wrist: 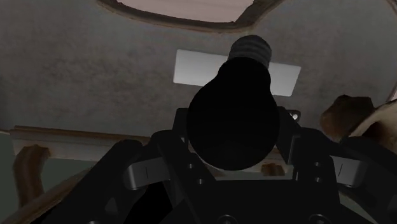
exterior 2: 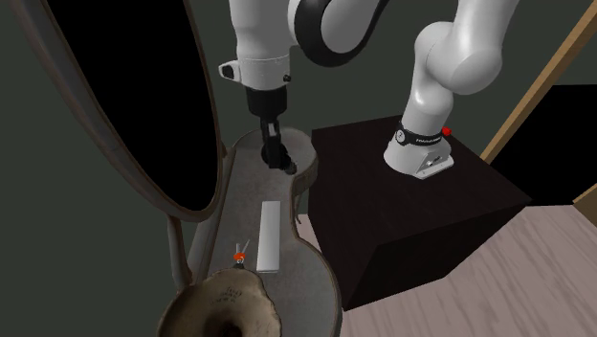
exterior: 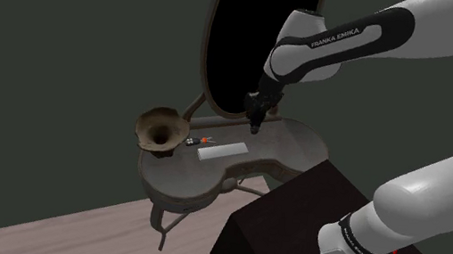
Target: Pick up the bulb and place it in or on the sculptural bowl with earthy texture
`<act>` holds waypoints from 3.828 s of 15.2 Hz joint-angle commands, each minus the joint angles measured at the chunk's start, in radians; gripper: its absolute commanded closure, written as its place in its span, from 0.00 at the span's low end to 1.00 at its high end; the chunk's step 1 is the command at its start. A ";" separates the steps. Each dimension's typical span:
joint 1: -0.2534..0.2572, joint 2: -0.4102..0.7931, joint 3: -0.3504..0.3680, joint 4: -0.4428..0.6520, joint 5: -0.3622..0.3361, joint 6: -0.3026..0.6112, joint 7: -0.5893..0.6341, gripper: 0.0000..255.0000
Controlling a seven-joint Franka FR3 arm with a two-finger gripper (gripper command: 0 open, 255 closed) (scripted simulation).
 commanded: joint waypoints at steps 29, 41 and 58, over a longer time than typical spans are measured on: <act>0.356 0.773 0.062 0.903 -0.448 -0.165 0.634 1.00; 0.367 0.825 0.044 0.887 -0.471 -0.099 0.645 1.00; 0.344 0.747 0.069 0.895 -0.437 -0.182 0.625 0.00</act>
